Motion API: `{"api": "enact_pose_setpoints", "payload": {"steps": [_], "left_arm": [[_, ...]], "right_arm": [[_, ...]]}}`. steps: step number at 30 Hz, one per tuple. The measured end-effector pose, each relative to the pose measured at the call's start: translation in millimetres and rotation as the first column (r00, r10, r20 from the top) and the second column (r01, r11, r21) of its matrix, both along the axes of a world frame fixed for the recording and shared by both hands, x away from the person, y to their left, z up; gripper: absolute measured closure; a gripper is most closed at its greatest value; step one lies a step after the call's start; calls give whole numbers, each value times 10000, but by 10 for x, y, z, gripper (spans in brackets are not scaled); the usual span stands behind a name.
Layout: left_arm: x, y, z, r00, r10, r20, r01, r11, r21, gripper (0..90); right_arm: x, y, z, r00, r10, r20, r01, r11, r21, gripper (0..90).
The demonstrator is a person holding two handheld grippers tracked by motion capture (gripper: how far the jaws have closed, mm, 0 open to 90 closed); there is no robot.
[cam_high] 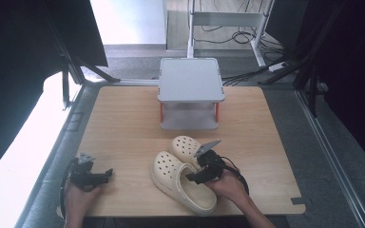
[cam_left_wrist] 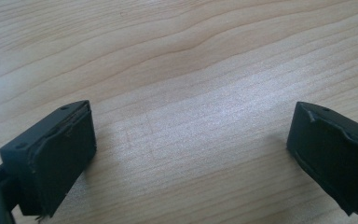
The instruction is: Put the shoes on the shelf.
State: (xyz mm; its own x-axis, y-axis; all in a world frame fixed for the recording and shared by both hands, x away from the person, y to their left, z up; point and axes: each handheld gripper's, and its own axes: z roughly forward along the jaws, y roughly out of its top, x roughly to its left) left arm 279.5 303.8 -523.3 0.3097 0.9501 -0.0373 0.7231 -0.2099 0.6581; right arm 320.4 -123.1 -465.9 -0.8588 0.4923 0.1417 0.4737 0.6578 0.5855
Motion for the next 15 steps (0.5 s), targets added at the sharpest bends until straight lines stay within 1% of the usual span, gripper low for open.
{"api": "enact_pose_setpoints", "payload": {"steps": [1,2,3,4,5,7,8,10,13,15], "left_arm": [[0,-1,0,10000,0,3,0,10000,2,9],[0,-1,0,10000,-3,2,3,10000,5,9],[0,0,0,10000,-6,0,6,10000,2,10],[0,0,1,10000,-9,-6,9,10000,-1,9],[0,0,1,10000,-9,-6,9,10000,-1,9],[0,-1,0,10000,-4,5,4,10000,1,9],[0,0,0,10000,-8,-2,8,10000,-7,10],[0,0,0,10000,-12,-4,12,10000,-8,10],[0,0,1,10000,-18,-7,18,10000,-1,9],[0,2,2,10000,-36,-21,36,10000,23,10]], "right_arm": [[0,48,-15,9999,-6,161,8,9999,-126,406],[0,48,-15,9999,-6,161,8,9999,-126,406],[6,90,2,9997,-24,230,30,9996,-269,459],[8,111,12,9995,-22,323,35,9992,-406,486],[8,111,12,9995,-22,323,35,9992,-406,486],[4,159,26,9983,19,582,34,9959,-908,545],[5,173,33,9980,22,635,48,9939,-1099,568],[8,192,54,9981,-183,582,258,9910,-1311,620],[14,193,60,9982,-377,474,437,9903,-1320,637],[36,182,68,9984,-455,321,493,9903,-1301,649]]}}
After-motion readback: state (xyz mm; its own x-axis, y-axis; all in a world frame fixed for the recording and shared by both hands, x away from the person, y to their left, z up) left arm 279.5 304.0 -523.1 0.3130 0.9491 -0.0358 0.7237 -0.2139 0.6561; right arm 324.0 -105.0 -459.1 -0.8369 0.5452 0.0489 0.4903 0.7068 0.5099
